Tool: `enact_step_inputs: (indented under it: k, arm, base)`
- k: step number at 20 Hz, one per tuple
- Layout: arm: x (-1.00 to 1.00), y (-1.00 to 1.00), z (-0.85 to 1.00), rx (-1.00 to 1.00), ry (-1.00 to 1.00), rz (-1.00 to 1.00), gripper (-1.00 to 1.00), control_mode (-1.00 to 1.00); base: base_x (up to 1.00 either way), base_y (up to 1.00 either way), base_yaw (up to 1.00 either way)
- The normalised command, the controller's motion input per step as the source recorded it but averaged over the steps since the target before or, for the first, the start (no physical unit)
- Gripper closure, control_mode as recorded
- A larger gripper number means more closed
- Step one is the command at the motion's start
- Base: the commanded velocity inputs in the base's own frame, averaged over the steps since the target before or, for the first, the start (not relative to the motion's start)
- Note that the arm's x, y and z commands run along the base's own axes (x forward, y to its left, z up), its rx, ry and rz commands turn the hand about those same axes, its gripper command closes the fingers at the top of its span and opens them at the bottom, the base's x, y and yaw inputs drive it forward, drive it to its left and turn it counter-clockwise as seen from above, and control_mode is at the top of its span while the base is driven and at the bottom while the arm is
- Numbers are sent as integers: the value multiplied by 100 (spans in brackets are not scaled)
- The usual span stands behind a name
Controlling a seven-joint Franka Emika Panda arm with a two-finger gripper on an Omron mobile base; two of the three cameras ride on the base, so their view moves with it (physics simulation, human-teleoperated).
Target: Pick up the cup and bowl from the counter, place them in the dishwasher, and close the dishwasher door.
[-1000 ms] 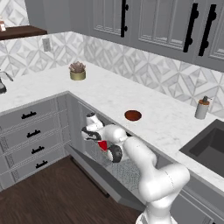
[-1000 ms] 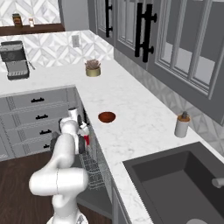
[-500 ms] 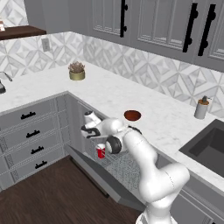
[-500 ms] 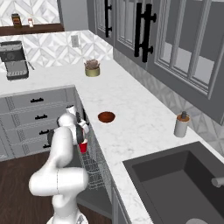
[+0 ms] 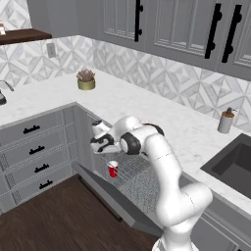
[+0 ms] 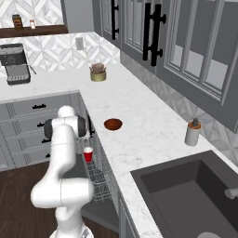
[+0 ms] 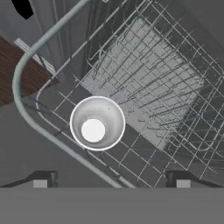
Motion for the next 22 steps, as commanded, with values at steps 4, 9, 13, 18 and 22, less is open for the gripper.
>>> enact_step_inputs:
  k: [4, 9, 13, 18, 22]
  arm:
    - [-100, -44, 85, 3, -4, 0, -100, -100]
    - [-69, -30, 100, 0, -9, 0, -100, -100]
    - [-15, -7, 100, 0, -20, 2, -100, -100]
    - [0, -7, 100, 0, -6, 3, -100, -100]
    - [-15, -28, 100, 0, 1, 5, -100, -100]
  base:
    - [0, 0, 0]
    - [0, 0, 0]
    - [0, 0, 0]
    - [0, 0, 0]
    - [0, 0, 0]
